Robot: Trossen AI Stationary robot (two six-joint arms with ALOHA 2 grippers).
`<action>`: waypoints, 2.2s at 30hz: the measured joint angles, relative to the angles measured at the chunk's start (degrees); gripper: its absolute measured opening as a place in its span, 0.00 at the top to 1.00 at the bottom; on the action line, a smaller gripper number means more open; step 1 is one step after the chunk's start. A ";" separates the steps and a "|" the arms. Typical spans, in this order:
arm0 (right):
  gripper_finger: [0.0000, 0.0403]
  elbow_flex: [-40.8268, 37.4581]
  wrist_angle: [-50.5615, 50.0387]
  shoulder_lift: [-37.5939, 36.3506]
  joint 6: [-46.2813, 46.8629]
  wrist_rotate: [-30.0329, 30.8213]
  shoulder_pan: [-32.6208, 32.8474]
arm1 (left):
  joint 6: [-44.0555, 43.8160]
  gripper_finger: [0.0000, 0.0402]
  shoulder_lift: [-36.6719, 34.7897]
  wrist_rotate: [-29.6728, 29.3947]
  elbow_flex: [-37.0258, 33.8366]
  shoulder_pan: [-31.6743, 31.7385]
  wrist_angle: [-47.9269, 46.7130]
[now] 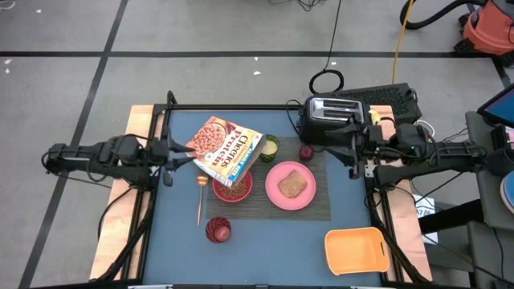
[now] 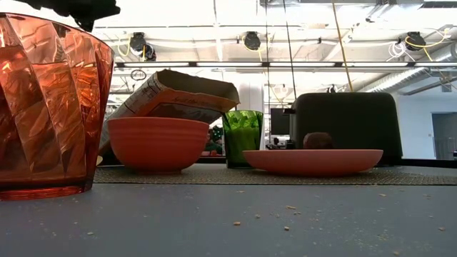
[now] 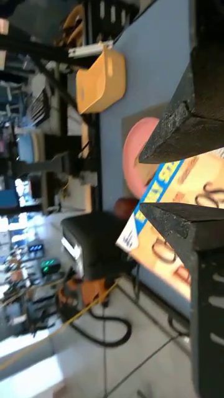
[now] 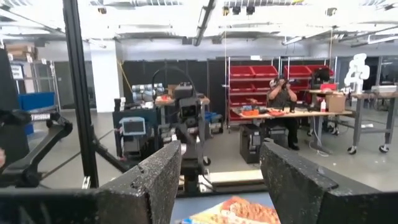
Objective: Arrange a breakfast setting
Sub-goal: Return to Home Position
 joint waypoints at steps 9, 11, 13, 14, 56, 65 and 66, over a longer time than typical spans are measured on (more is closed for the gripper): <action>0.48 0.00 -9.03 -4.03 -0.01 0.00 0.00 | -1.44 0.71 -7.00 0.06 0.04 3.17 -9.34; 0.48 0.01 -11.19 -4.65 0.01 0.00 0.00 | -1.88 0.71 -8.26 0.06 -0.02 3.19 -10.13; 0.48 0.01 -13.36 -5.09 0.01 -0.04 0.00 | -1.91 0.71 -9.54 0.06 -0.81 3.19 -10.03; 0.48 0.00 -14.51 -5.31 0.01 -0.04 0.00 | -1.91 0.71 -10.27 0.06 -1.48 3.19 -10.03; 0.48 -5.01 -22.84 -11.63 1.46 -0.07 0.00 | 0.05 0.71 -24.25 2.09 -32.11 4.85 18.79; 0.48 -15.78 -16.58 -18.54 2.38 -0.07 0.00 | 0.63 0.71 -24.25 2.08 -32.11 4.85 18.67; 0.48 -16.87 -16.08 -19.49 2.16 -0.07 0.00 | 0.63 0.71 -24.25 2.08 -32.11 4.85 18.67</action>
